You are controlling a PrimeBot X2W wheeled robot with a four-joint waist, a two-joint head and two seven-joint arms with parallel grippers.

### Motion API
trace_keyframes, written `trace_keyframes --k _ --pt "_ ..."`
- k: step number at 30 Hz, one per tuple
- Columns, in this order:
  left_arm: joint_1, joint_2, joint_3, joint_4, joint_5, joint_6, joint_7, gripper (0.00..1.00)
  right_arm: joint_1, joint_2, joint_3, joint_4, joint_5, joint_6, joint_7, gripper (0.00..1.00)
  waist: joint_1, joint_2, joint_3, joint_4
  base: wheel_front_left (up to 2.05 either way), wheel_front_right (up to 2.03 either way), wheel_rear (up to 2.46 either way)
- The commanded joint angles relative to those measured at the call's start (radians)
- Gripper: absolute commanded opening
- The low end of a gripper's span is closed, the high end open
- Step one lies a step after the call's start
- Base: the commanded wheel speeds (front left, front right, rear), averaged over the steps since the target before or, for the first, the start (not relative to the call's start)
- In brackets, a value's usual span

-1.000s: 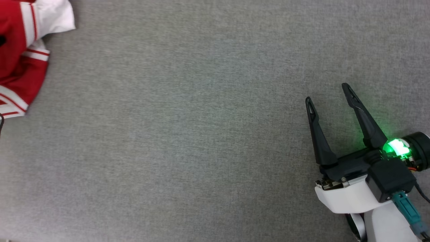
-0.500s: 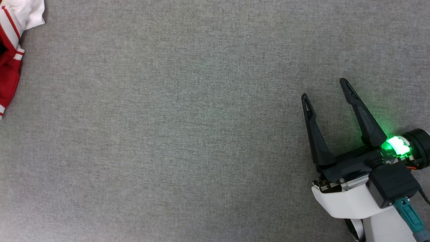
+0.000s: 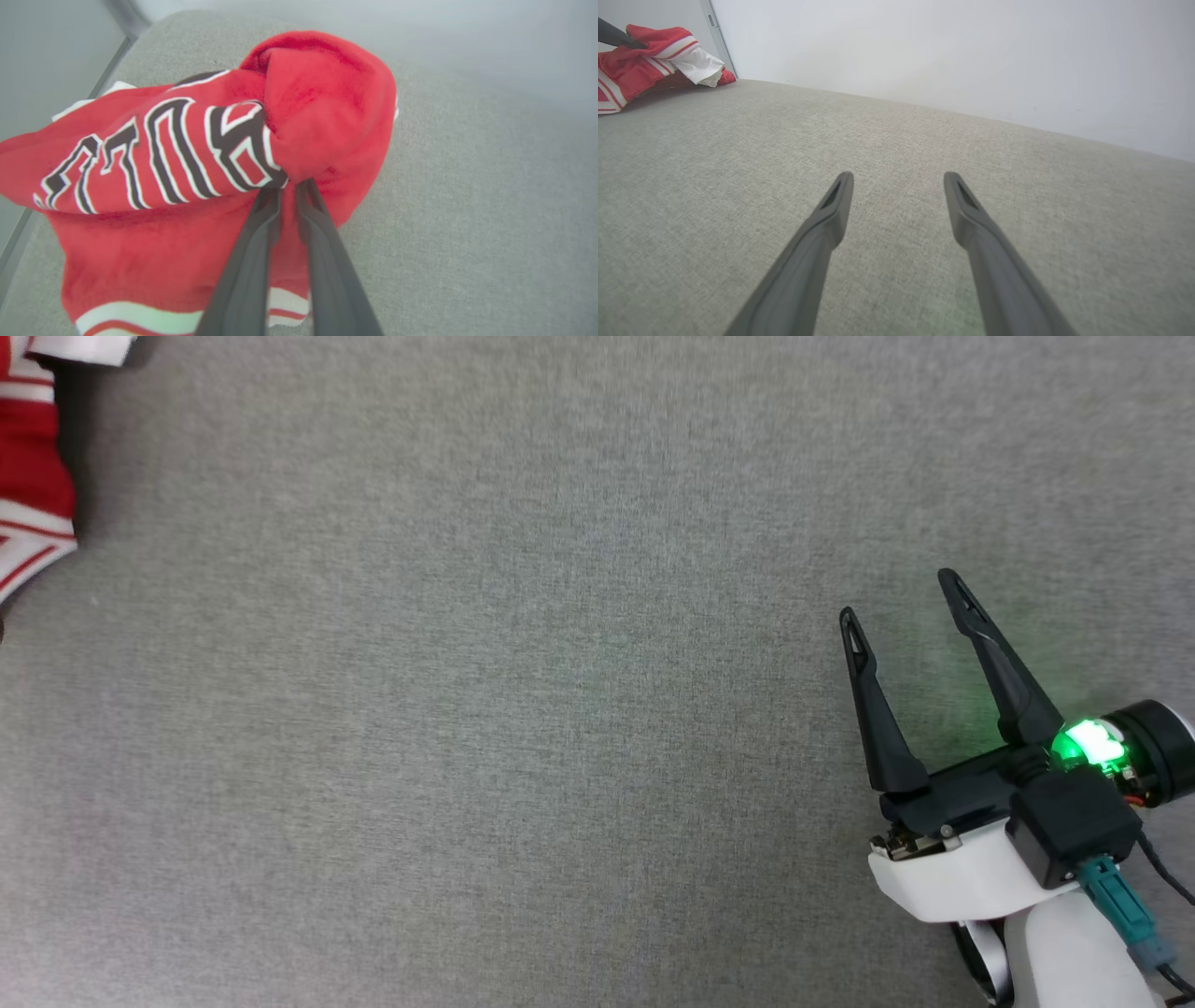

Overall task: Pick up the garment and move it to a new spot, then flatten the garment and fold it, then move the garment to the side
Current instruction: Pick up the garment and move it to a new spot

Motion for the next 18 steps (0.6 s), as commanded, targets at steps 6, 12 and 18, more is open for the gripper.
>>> trace_keyframes --k 6,12,18 --pt "0.024 0.064 -0.053 -0.173 0.007 0.001 -0.148 0.0 0.005 -0.002 -0.018 0.043 0.051 -0.001 -0.002 1.0 -0.0001 0.0 -0.164 -0.013 0.0 0.0 0.0" --pt "0.042 0.081 -0.145 -0.356 0.008 0.001 -0.203 0.0 0.017 -0.002 -0.063 0.077 0.096 -0.001 -0.002 1.0 -0.0001 0.0 -0.278 -0.025 0.0 0.0 0.0" --pt "0.058 0.009 -0.245 -0.471 0.051 0.004 -0.202 0.0 0.033 -0.002 -0.124 0.094 0.133 -0.001 -0.002 1.0 -0.0001 0.0 -0.362 -0.05 0.0 0.0 0.0"
